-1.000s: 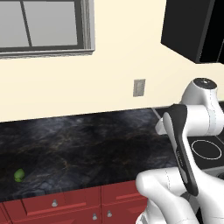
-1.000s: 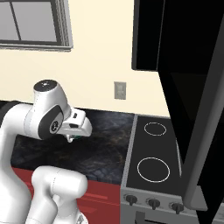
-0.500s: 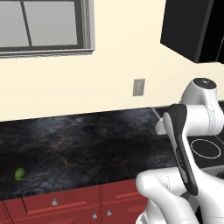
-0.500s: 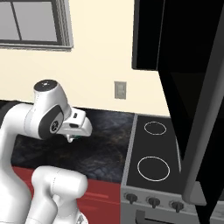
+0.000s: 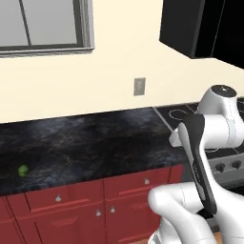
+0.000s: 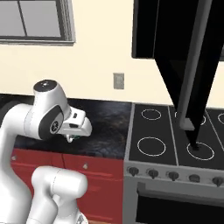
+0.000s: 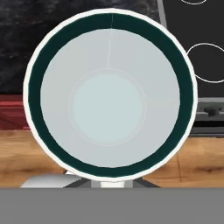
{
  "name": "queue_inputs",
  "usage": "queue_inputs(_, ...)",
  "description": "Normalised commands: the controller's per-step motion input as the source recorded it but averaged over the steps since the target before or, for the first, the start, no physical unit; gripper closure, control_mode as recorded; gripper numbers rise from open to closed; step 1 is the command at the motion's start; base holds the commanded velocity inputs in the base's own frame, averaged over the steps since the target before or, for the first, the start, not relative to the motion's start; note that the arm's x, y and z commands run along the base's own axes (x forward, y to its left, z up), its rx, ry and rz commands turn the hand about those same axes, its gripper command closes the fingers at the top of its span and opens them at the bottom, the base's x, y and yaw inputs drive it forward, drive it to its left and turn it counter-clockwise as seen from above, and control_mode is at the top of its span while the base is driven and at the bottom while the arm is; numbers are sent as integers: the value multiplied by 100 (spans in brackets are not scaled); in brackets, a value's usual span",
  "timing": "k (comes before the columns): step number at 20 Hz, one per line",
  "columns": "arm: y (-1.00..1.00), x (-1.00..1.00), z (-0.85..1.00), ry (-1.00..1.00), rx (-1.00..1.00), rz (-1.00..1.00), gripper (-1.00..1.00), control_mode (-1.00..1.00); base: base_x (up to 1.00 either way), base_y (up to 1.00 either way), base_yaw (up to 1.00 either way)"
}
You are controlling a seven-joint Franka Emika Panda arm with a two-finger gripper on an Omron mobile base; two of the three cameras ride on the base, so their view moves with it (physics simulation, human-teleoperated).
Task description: Pick the mug from the counter and place it inside the microwave. Then close the microwave.
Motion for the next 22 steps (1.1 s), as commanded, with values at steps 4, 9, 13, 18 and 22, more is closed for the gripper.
queue_inputs(4,0,0,0,0,0,0,100,100,-22,39,-47)
queue_inputs(9,0,0,0,0,0,0,100,100,-24,32,-69)
queue_inputs(13,0,0,0,0,0,0,100,100,-23,11,-81)
queue_inputs(18,0,0,0,0,0,0,100,100,-33,0,-83)
queue_inputs(22,0,0,0,0,0,0,100,100,-22,-3,-83)
